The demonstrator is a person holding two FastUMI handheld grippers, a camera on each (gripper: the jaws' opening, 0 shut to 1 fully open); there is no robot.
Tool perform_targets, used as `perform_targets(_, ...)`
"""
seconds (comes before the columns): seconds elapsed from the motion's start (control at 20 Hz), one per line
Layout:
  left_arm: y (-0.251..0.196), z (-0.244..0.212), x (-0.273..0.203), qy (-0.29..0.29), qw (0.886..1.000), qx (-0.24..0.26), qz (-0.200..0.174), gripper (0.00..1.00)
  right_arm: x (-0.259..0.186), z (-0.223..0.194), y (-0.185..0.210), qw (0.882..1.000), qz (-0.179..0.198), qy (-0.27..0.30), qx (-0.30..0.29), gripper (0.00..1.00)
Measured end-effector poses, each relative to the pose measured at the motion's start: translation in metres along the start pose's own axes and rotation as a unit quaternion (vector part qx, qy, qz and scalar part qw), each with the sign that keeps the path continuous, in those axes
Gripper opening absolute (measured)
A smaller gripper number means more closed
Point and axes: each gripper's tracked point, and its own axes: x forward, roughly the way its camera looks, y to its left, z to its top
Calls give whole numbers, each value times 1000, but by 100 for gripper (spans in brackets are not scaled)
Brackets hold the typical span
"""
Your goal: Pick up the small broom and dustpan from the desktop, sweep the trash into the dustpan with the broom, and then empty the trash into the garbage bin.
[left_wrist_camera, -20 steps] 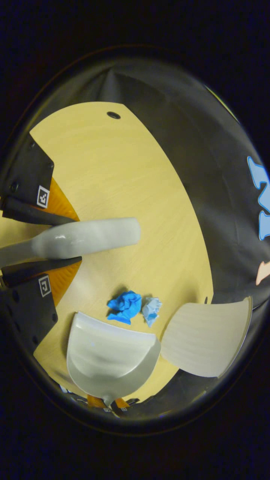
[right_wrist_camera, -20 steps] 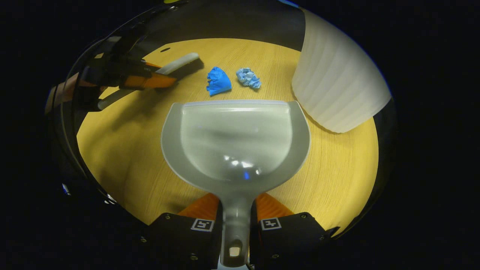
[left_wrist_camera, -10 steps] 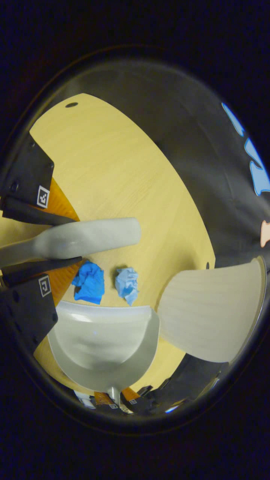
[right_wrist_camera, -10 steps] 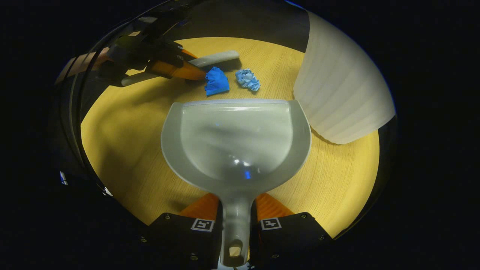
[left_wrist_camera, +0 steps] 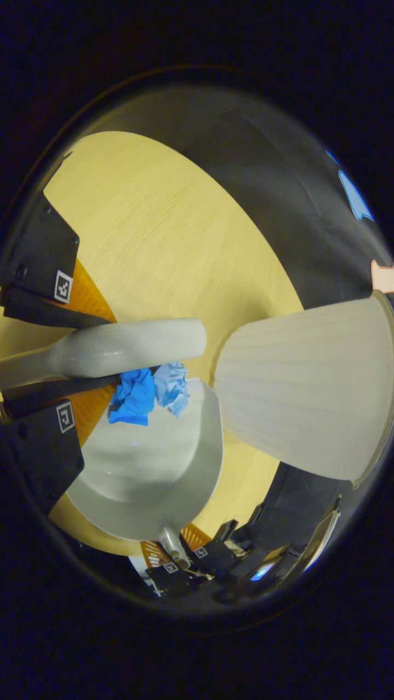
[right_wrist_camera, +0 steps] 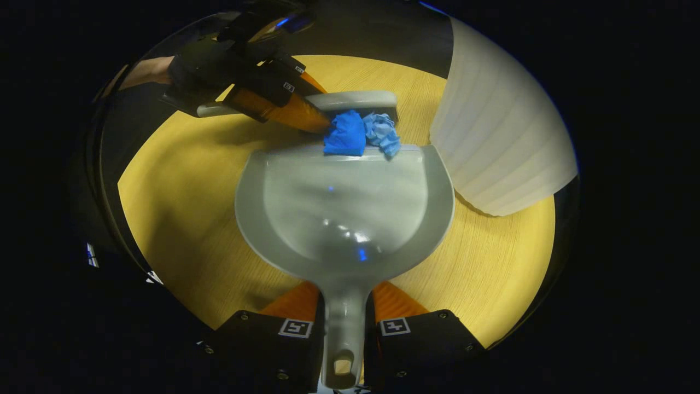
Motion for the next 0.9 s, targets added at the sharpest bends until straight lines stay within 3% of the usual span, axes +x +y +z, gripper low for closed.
perform_targets(0.1, -13, 1, -3, 0, 1000, -5, -19, 51, -1, 1, 1, 1000, 0, -3, -1, 30)
perform_targets(0.6, -38, 2, -18, -10, 998, -48, -42, 50, -2, 6, 0, 1000, -7, -13, 5, 30)
perform_targets(0.9, -10, -8, -33, -17, 996, -83, -10, 52, -1, 4, -3, 999, -16, -23, 18, 31)
